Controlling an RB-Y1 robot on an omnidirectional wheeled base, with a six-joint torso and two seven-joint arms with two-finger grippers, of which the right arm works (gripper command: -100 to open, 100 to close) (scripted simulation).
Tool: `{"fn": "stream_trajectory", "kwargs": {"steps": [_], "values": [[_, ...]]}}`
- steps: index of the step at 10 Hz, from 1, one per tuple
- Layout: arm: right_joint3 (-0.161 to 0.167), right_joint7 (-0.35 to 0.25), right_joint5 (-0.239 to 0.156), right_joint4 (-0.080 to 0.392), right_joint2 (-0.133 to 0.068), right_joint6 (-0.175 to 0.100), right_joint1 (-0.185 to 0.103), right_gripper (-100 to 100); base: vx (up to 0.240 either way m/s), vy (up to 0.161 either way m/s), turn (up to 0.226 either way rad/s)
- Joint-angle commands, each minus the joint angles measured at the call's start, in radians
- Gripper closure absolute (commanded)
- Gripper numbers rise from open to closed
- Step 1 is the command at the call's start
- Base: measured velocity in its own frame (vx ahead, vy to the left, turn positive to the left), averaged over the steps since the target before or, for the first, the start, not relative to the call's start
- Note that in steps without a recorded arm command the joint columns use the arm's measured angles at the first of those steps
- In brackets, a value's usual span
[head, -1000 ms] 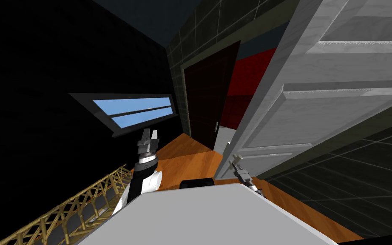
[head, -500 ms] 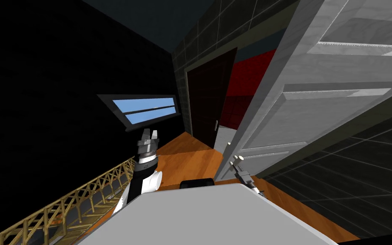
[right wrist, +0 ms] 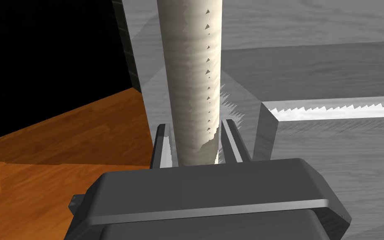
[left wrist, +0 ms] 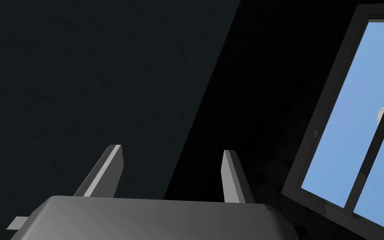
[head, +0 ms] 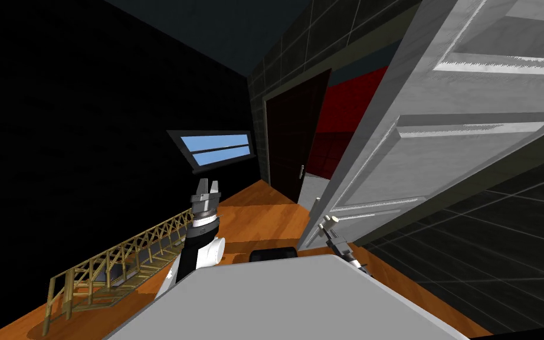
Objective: Pull the door open
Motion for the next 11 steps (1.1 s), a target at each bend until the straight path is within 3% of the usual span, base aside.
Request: {"fn": "stream_trajectory", "kwargs": {"steps": [1,4,5,11], "values": [[0.004,-0.008,0.003,0.006,-0.005,-0.016,-0.003,100,-0.226,-0.05,0.127],[0.011,-0.021,0.009,0.025,-0.01,-0.035,-0.012,100,-0.202,-0.069,0.117],[0.013,-0.017,0.01,0.025,-0.006,-0.026,-0.008,100,-0.086,-0.032,0.03],[0.03,-0.041,0.019,0.071,-0.014,-0.064,-0.03,100,-0.195,-0.059,0.142]]}}
